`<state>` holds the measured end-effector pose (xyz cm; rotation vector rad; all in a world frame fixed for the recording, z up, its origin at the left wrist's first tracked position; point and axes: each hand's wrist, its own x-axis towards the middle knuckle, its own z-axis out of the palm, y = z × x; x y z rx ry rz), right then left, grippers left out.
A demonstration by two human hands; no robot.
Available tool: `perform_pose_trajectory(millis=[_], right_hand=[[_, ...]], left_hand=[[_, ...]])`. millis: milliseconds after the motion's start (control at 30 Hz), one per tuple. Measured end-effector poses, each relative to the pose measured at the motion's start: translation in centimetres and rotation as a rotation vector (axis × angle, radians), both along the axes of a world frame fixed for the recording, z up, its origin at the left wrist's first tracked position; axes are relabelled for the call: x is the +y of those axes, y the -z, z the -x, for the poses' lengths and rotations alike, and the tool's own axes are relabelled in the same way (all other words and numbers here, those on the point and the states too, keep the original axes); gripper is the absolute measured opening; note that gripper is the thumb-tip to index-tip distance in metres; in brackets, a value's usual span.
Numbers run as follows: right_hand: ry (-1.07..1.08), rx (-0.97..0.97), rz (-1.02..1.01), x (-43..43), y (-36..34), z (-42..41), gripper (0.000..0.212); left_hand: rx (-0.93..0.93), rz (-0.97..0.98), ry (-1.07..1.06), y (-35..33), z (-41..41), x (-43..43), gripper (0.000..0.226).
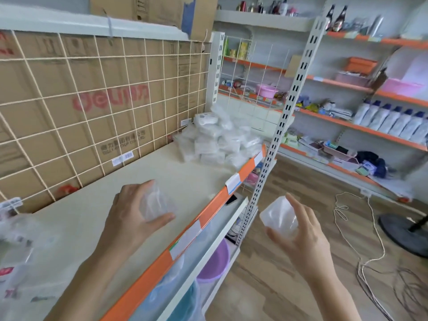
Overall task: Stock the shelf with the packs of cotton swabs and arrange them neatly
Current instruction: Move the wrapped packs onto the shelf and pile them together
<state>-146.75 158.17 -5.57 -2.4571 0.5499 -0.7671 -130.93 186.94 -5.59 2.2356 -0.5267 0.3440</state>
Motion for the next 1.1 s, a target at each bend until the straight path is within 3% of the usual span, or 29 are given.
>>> perform_pose_trajectory(millis=[400,833,1000,1100], right_hand=[[-0.127,0.025,-0.003,-8.1,1.6,-14.3,0.075],[-0.41,0.031,0.04,-20.7,-0.7,-33.5,0.079],[-0.51,0.093,0.066,-22.3,-0.9,-39.0,0.072],[-0.578,0.15,0.073,-22.8,-0.6,-42.2,0.064]], left_hand=[[0.031,-0.096,-0.034,0.9,-10.6,-7.8,0.093],[-0.04,-0.099,-0.015,-1.0,-23.3,-23.0,0.089],[-0.024,-0.213,0.054,0.0,-26.8,-27.7,0.105],[0.042,-0.251,0.089,0.6,-28.1,-28.9,0.095]])
